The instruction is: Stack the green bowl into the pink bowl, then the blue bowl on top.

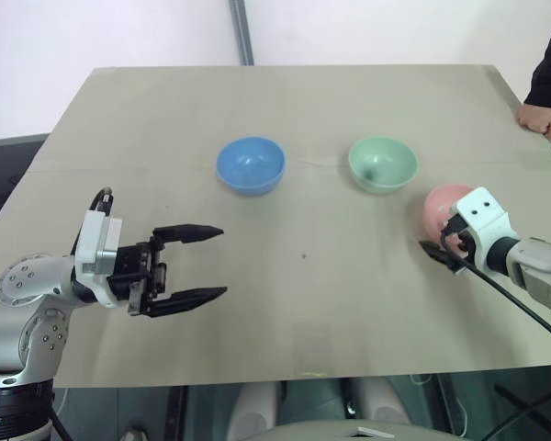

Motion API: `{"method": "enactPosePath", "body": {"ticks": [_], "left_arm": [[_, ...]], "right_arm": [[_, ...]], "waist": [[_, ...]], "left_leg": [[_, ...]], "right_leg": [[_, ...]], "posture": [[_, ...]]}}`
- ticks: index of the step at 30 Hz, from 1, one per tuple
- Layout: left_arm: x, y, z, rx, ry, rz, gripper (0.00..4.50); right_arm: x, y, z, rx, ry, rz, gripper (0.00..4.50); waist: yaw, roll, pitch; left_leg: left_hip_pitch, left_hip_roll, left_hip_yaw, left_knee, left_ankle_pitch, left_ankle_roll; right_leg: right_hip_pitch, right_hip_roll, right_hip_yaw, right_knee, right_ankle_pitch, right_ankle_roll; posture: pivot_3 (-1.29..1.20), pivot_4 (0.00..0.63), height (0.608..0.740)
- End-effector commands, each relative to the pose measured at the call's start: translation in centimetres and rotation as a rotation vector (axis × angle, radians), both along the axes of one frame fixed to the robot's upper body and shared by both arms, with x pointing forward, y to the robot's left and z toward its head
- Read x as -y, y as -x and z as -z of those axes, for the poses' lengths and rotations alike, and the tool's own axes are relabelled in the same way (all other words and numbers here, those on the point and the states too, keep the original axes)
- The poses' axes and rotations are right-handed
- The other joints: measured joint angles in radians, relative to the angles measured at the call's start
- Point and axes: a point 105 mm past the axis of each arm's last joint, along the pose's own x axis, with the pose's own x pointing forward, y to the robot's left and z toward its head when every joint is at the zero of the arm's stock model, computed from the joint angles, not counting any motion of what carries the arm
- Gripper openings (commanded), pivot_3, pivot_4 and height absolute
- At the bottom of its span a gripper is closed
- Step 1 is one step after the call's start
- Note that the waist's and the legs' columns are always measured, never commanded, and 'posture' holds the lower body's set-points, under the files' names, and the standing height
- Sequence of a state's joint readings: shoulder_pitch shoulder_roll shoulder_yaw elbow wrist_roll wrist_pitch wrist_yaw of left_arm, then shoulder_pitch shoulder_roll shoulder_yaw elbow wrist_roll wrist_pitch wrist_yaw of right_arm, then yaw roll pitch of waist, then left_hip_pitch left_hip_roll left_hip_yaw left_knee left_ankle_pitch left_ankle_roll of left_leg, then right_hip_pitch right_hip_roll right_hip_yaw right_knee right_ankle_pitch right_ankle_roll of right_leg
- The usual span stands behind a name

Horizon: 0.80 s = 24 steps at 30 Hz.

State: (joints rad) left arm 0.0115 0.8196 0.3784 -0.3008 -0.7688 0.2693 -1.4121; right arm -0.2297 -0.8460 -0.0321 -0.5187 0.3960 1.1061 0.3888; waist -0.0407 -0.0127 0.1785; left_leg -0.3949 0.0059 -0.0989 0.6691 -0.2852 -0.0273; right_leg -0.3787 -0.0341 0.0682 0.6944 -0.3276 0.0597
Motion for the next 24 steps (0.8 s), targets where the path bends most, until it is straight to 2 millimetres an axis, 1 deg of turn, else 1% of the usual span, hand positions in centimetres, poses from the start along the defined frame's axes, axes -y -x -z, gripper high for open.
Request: {"method": "enactPosePath", "body": {"ticks": [1,2,3,4,6,8,10,11,13,16,18,19,22,24], "left_arm": [[0.3,0.5,-0.5,0.037,-0.012,0.020,4.50],[0.3,0.5,-0.4,0.035,-0.018,0.021,4.50],[0.2,0.5,-0.3,0.034,-0.021,0.022,4.50],[0.2,0.5,-0.2,0.033,-0.023,0.019,4.50],[0.0,0.4,-0.1,0.031,-0.024,0.011,4.50],[-0.3,0.4,0.2,0.027,-0.022,-0.002,4.50],[-0.9,0.3,0.6,0.019,-0.028,-0.020,4.50],[-1.4,0.3,0.9,0.010,-0.029,-0.041,4.50],[-2.1,0.3,1.5,-0.005,-0.041,-0.065,4.50],[-3.5,0.5,2.4,-0.026,-0.057,-0.107,4.50],[-4.3,0.6,2.8,-0.034,-0.075,-0.126,4.50],[-4.6,0.6,3.0,-0.040,-0.081,-0.142,4.50],[-4.8,1.1,3.7,-0.057,-0.110,-0.151,4.50],[-4.6,1.3,3.6,-0.054,-0.102,-0.158,4.50]], "right_arm": [[-0.1,-0.1,-0.4,-0.002,0.001,-0.011,2.73],[-0.2,-0.1,-0.4,-0.002,0.003,-0.024,2.16],[-0.4,-0.1,-0.4,0.000,0.007,-0.042,1.72],[-0.6,-0.2,-0.6,0.014,0.014,-0.064,1.10],[-1.6,-0.2,-1.2,0.067,0.028,-0.140,0.08],[-3.3,0.1,-2.0,0.146,0.040,-0.282,0.03],[-7.2,2.4,-2.8,0.185,-0.093,-0.550,0.03],[-8.7,3.6,-3.0,0.195,-0.107,-0.648,0.03],[-10.4,5.3,-3.0,0.193,-0.114,-0.770,0.03],[-12.4,6.6,-2.9,0.188,-0.144,-0.883,0.03],[-13.6,7.0,-2.7,0.187,-0.186,-0.928,0.03],[-14.3,6.8,-2.6,0.192,-0.197,-0.946,0.03],[-16.0,5.8,-2.0,0.178,-0.209,-0.986,0.03],[-16.8,4.9,-1.7,0.179,-0.188,-1.015,0.03]], "waist": [[0.000,0.000,0.000],[0.000,0.000,0.000],[0.000,0.000,0.000],[-0.001,0.000,0.000],[-0.001,0.000,0.000],[-0.001,0.000,0.000],[-0.001,0.000,0.000],[-0.002,0.000,0.000],[-0.004,0.001,0.001],[-0.002,0.000,0.000],[-0.002,0.000,0.000],[-0.001,0.000,0.000],[-0.004,0.000,0.000],[-0.004,0.000,0.000]], "left_leg": [[0.000,0.000,0.000,0.000,0.000,0.000],[0.000,0.000,0.000,0.000,0.000,0.000],[0.000,0.000,0.000,0.000,0.000,0.000],[0.000,0.000,0.000,0.000,0.000,0.000],[0.000,0.000,0.000,0.000,0.000,0.000],[0.001,0.000,0.000,0.000,0.000,0.000],[0.000,0.000,0.001,0.000,0.000,0.000],[0.000,0.000,0.001,0.000,0.000,0.000],[0.000,0.001,0.000,0.000,0.000,0.000],[0.000,0.001,0.000,0.001,0.000,0.000],[0.000,0.001,-0.001,0.001,0.000,0.000],[0.000,0.001,-0.001,0.001,0.000,0.000],[0.001,0.001,-0.001,0.002,0.000,0.000],[0.002,0.001,-0.001,0.001,0.000,0.000]], "right_leg": [[0.000,0.000,0.000,0.000,0.000,0.000],[0.000,0.000,0.000,0.000,0.000,0.000],[0.000,0.000,0.000,0.000,0.000,0.000],[0.000,0.000,0.000,0.000,0.000,0.000],[0.000,0.000,0.000,0.000,0.000,0.000],[0.000,0.000,-0.001,0.000,0.000,0.000],[0.000,0.000,-0.001,0.000,0.000,0.000],[0.000,0.001,-0.001,0.000,0.000,0.000],[-0.001,0.001,-0.001,0.000,0.000,0.000],[0.000,0.001,-0.001,0.000,0.000,0.000],[0.001,0.000,-0.001,0.001,0.000,0.000],[0.000,0.000,-0.001,0.001,0.000,0.000],[0.001,0.000,-0.002,0.002,0.000,0.000],[0.000,0.000,-0.001,0.002,0.000,0.000]], "posture": [[0.00,0.150,0.740],[0.00,0.150,0.740],[0.00,0.150,0.740],[0.00,0.150,0.740],[0.00,0.150,0.740],[0.00,0.150,0.740],[0.00,0.150,0.740],[0.00,0.150,0.740],[0.00,0.150,0.740],[0.00,0.150,0.740],[0.00,0.150,0.740],[0.00,0.150,0.740],[0.00,0.150,0.740],[0.00,0.150,0.740]]}}
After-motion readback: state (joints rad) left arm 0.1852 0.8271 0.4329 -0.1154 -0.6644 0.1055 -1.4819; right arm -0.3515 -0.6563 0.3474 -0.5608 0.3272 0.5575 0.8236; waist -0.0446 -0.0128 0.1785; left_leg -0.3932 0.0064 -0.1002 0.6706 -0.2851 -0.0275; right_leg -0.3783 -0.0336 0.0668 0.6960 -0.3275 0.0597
